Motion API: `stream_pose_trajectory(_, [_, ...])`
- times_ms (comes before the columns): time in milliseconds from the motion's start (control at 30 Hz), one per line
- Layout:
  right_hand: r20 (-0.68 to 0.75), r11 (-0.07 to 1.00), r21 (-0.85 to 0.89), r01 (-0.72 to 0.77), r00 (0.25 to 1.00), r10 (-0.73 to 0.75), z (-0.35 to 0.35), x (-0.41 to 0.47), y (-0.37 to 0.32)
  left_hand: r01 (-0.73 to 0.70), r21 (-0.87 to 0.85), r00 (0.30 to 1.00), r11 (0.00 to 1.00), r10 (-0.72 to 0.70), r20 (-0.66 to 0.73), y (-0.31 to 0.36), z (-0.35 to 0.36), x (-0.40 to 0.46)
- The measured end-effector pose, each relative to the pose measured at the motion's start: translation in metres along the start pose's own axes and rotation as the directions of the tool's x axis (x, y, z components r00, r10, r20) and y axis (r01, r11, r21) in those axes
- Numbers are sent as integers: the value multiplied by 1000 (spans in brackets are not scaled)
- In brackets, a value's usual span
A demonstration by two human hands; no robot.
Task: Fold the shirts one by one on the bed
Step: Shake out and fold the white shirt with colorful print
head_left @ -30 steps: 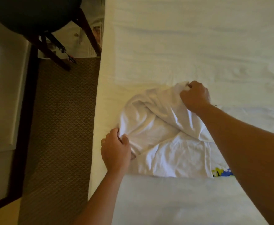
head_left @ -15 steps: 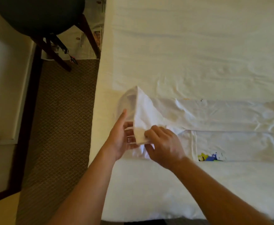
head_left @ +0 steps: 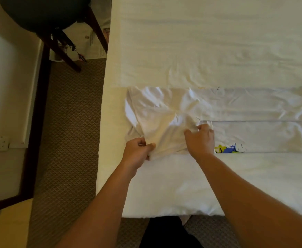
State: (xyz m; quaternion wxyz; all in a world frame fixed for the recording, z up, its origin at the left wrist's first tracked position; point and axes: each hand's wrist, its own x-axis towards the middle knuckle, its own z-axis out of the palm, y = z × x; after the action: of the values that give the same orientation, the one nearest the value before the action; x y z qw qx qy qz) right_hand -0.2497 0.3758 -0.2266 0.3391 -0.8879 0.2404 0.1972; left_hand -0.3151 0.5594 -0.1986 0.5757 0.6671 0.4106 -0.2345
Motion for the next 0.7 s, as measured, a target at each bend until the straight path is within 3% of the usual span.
stream_pose_trajectory(133, [101, 991, 59, -123, 988, 116, -8, 8, 2, 56, -179, 997, 982, -63, -36, -9, -3, -1])
stream_pose_trajectory(267, [188, 915, 321, -245, 963, 192, -21, 7, 14, 44, -301, 989, 953, -84, -122, -18, 1, -5])
stream_pose_trajectory(333, [249, 943, 236, -237, 952, 177, -28, 4, 24, -1, -150, 981, 989, -28, -193, -23, 6, -7])
stream_pose_trajectory(400, [251, 996, -35, -78, 964, 84, -31, 1, 32, -10, 109, 982, 994, 30, -187, -30, 7, -7])
stream_pose_trajectory(467, [175, 972, -233, 33, 985, 9, -34, -1, 30, 7, 288, 985, 958, 44, -170, -27, 3, -8])
stream_pose_trajectory(600, [24, 959, -220, 177, 984, -176, -37, 10, 8, -9, 505, 929, 863, 194, -316, 7, -13, -5])
stream_pose_trajectory(700, [56, 922, -179, 343, 939, -338, -31, 33, -15, -144, 444, 878, 884, 321, -355, 41, -22, 14])
